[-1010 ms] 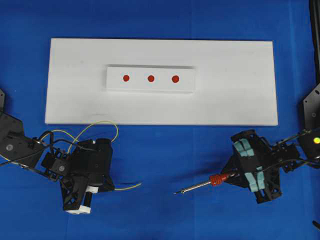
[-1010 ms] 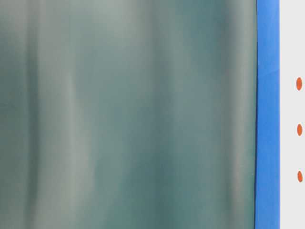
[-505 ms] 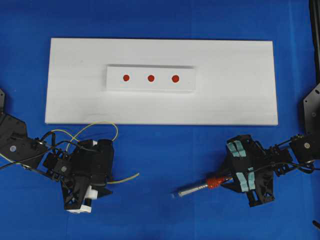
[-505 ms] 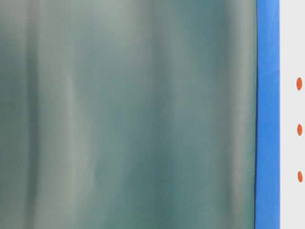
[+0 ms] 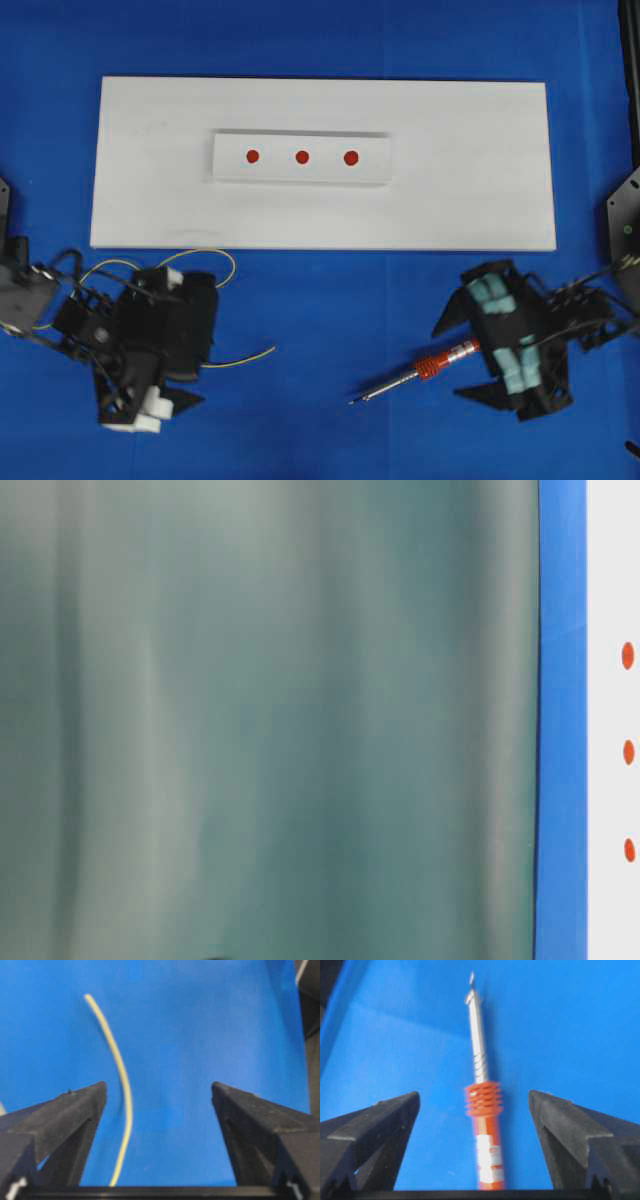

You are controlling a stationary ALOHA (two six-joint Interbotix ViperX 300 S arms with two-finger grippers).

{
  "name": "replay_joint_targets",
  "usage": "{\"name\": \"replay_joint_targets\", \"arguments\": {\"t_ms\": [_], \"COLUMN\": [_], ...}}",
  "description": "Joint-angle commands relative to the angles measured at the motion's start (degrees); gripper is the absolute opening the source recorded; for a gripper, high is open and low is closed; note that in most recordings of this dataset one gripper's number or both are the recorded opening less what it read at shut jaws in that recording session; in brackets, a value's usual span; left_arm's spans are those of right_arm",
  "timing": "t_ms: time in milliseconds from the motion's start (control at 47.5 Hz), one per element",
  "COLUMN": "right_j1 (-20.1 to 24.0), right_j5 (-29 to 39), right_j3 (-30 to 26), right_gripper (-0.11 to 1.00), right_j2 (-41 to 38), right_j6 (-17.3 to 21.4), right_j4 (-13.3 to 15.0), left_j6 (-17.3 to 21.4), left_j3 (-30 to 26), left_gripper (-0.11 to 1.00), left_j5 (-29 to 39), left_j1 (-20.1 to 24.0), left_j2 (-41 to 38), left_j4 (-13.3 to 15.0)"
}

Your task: Touch the tip of the soldering iron to the tip of the solder at the mark.

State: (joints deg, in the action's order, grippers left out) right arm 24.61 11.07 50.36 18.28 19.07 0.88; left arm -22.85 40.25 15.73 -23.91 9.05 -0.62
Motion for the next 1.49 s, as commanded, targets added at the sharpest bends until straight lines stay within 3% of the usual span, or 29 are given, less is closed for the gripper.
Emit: {"name": "replay_joint_targets", "arguments": {"t_ms": [0, 105, 295, 505, 779, 1052, 1242, 1473], "right_j1": [-2.2, -6.77, -13.89, -17.4, -22.24, -27.25, -27.77, -28.48], "right_j5": [4.66, 9.84, 13.62, 17.75, 17.75, 12.48, 2.55, -8.35], "right_j3": [-2.55, -3.6, -3.08, -1.23, 6.24, 14.77, 20.04, 24.87], "right_gripper": [0.83, 0.83, 0.83, 0.83, 0.82, 0.82, 0.82, 0.82], "right_j2": [5.62, 12.04, 21.53, 32.34, 42.63, 49.13, 47.72, 43.86], "right_j6": [0.18, 0.18, 0.18, 0.18, 0.44, 1.05, 2.64, 4.22], "right_j4": [4.04, 8.88, 13.27, 15.03, 16.7, 16.0, 15.56, 15.21], "left_j6": [1.93, 7.29, 14.5, 19.6, 22.5, 22.5, 22.15, 21.36], "left_j3": [-1.41, -0.88, 0.88, 5.54, 15.12, 27.42, 34.63, 40.34], "left_gripper": [0.79, 0.79, 0.78, 0.79, 0.78, 0.78, 0.79, 0.78], "left_j5": [3.08, 5.45, 5.54, 3.16, -4.39, -10.37, -12.22, -14.24], "left_j1": [1.85, 5.71, 12.3, 17.84, 22.41, 25.05, 26.81, 27.77], "left_j2": [5.19, 10.9, 19.86, 28.92, 42.19, 55.11, 62.4, 65.83], "left_j4": [-0.18, -0.18, -0.18, -0.18, -0.26, -0.18, -0.09, 0.18]}}
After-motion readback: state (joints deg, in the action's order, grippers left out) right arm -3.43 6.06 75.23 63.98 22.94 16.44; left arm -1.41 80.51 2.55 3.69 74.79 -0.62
